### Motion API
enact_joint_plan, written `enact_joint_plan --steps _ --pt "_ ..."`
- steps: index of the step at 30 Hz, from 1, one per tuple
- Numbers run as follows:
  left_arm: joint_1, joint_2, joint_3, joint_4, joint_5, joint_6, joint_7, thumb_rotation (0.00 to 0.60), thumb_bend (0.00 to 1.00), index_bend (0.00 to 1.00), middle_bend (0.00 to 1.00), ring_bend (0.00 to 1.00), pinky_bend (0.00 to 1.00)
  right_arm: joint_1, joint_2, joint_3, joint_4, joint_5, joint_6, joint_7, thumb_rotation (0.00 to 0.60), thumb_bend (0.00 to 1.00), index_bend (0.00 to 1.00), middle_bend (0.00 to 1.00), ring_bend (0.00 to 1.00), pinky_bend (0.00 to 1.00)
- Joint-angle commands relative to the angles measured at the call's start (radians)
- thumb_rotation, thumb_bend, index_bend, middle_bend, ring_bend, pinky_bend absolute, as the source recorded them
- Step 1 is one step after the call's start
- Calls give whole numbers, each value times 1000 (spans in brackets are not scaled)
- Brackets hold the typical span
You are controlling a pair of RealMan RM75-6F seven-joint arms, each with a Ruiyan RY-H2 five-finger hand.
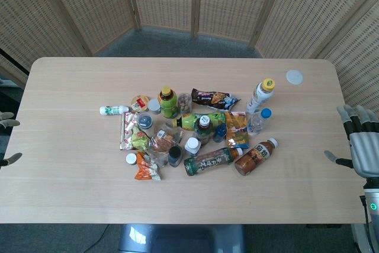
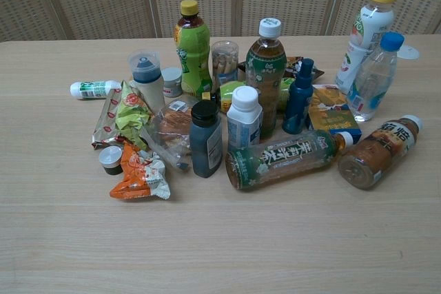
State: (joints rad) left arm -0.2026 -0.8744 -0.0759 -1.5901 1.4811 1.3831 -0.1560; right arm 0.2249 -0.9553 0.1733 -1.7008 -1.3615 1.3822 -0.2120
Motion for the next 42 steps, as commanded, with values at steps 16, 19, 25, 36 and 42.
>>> enact_joint_plan --steps 16,19,25,36,42 --pt "-60 40 24 -65 40 -114 56 600 121 540 180 168 0 -11 -10 -5 -9 -12 31 -2 509 27 0 0 0 0" --pt "-83 9 17 -66 43 -132 103 600 124 618 265 223 0 -14 -5 -5 -11 -12 34 1 507 27 0 0 0 0" --pt "-136 -64 10 -40 72 -169 206 600 126 610 367 343 0 -22 9 -6 -11 -10 41 13 512 28 0 0 0 0" --pt "-241 -154 9 -24 101 -277 373 556 185 490 409 403 5 -54 26 -12 -4 -6 71 39 512 27 0 0 0 0" --pt "-278 -167 13 -40 90 -329 434 328 361 413 373 398 4 -63 34 -12 0 -4 79 50 511 26 0 0 0 0"
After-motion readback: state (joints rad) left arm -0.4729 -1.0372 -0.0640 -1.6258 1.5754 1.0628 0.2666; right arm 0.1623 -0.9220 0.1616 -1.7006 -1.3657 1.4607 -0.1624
